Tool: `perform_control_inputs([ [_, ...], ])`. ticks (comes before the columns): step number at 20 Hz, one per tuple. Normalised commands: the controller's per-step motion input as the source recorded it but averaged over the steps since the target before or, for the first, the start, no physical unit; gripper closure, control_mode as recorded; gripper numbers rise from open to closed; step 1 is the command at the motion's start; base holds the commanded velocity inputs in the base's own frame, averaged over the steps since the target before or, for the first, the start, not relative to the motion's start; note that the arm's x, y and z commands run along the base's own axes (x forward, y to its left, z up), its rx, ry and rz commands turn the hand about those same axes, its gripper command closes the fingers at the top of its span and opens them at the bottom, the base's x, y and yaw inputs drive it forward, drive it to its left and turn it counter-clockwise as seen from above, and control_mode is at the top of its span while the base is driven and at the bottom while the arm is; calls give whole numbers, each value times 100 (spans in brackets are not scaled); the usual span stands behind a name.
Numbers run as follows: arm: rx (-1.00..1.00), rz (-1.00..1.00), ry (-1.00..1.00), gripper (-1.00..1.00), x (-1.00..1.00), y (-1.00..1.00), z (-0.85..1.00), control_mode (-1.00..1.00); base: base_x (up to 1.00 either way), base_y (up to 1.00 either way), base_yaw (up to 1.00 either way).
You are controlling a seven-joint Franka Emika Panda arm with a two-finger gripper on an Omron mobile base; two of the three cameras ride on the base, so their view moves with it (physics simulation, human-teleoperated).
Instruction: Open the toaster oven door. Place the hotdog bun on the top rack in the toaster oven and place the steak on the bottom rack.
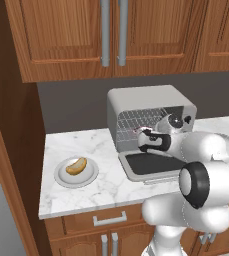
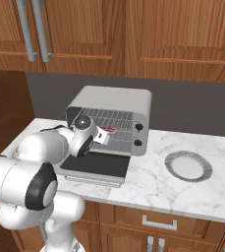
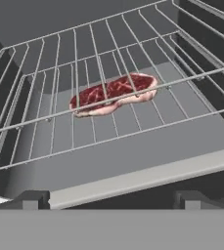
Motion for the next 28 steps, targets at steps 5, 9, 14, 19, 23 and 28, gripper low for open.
perform_control_inputs([
  [5,1,0,7,-100,-7,-20,39,-100,0,0,0],
  [9,1,-1,5,-100,-11,-13,32,-100,0,0,0],
  [14,1,-1,2,-100,-7,-8,8,-100,0,0,0],
  [19,4,0,-2,-100,-1,0,0,-100,0,0,0],
  [23,6,0,0,-100,2,0,0,-100,0,0,0],
  [28,8,0,-4,-100,0,0,0,-100,0,0,0],
])
